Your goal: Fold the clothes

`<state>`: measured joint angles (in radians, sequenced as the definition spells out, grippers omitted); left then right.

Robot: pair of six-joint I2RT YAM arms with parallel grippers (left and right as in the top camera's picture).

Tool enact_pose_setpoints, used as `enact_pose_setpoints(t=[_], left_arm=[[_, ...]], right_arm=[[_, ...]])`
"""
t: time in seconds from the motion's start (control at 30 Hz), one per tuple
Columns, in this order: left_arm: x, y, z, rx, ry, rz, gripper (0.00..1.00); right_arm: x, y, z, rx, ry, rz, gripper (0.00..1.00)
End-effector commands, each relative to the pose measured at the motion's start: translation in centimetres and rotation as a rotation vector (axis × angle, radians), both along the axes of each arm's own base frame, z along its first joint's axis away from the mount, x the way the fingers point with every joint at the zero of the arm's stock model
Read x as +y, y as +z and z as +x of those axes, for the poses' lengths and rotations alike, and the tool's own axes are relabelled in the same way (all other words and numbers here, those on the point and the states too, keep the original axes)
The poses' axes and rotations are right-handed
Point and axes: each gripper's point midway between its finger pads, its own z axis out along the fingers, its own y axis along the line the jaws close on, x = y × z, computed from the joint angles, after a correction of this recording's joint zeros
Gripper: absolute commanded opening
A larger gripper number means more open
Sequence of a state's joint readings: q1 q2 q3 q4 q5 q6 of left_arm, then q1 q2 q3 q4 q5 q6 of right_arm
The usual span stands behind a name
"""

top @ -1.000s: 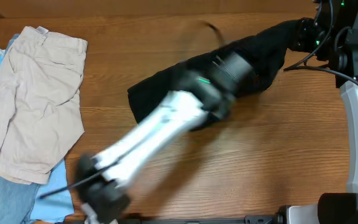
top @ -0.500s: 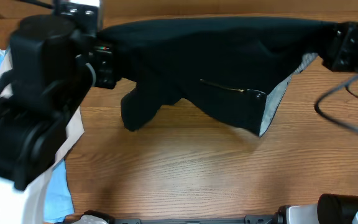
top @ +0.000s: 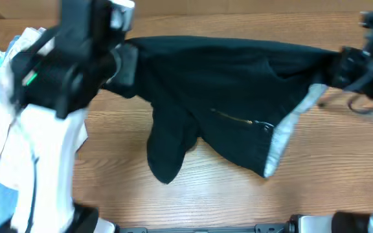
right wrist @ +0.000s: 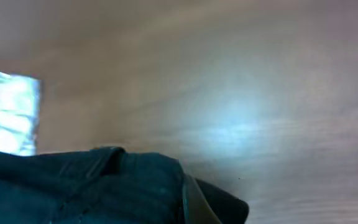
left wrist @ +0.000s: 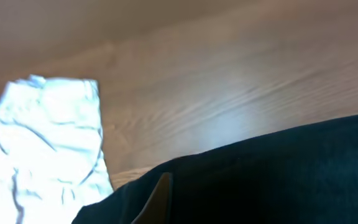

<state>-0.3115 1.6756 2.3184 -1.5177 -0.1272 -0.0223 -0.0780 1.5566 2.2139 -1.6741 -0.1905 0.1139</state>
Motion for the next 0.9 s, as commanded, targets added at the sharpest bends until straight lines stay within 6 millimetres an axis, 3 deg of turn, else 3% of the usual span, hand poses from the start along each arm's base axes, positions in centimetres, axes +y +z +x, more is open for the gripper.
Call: enact_pose_setpoints(t=[0.0,0.2,0.3,0.4,0.43,0.47,0.5,0.6,0.7,0.73,0.8,0.87], left_arm=[[1.1,-5.1,4.5,0.107,0.084,0.102,0.04],[-1.5,-16.5,13.0,0.234,0.092,0.129,0.04],[-2.6,-23.5,16.5,0.283,0.090,0.146,0.04],[-3.1,-27.2,20.1,0.220,0.100,0.154,0.04],[-3.1,-27.5,22.1,0.151,0.117,0.162,0.11],[-3.0,-26.9,23.4,0.090,0.126,0.169,0.87],[-2.7,-26.1,24.3,0.047,0.143,0.167,1.00],[-1.0,-20.7,25.7,-0.064,0.192,0.140,1.00],[0.1,-18.1,25.2,-0.066,0.201,0.126,1.00],[-0.1,-18.1,24.8,-0.044,0.178,0.117,1.00],[-2.1,-20.3,22.7,0.080,0.027,0.099,1.00],[-2.4,-21.6,21.0,0.168,-0.016,0.100,1.00]], right_arm=[[-2.2,-5.4,4.3,0.098,-0.065,-0.053,0.04],[-3.2,-15.5,14.3,0.171,-0.063,-0.047,0.04],[-3.3,-21.3,19.5,0.161,-0.053,-0.031,0.04],[-2.9,-24.1,23.5,0.082,-0.035,-0.014,0.04],[-2.5,-24.6,24.8,0.047,-0.023,-0.005,0.04],[-2.0,-24.9,25.5,0.026,-0.010,0.002,0.07],[-1.6,-24.9,25.8,0.014,-0.001,0.001,0.15],[-0.8,-24.9,25.8,0.010,0.031,-0.012,0.33],[-0.7,-25.0,25.7,0.016,0.032,-0.011,0.37],[-0.7,-25.0,25.6,0.019,0.032,-0.011,0.38],[-0.7,-25.4,25.1,0.047,0.033,-0.009,0.46],[-0.5,-25.9,24.0,0.097,0.036,0.001,0.67]])
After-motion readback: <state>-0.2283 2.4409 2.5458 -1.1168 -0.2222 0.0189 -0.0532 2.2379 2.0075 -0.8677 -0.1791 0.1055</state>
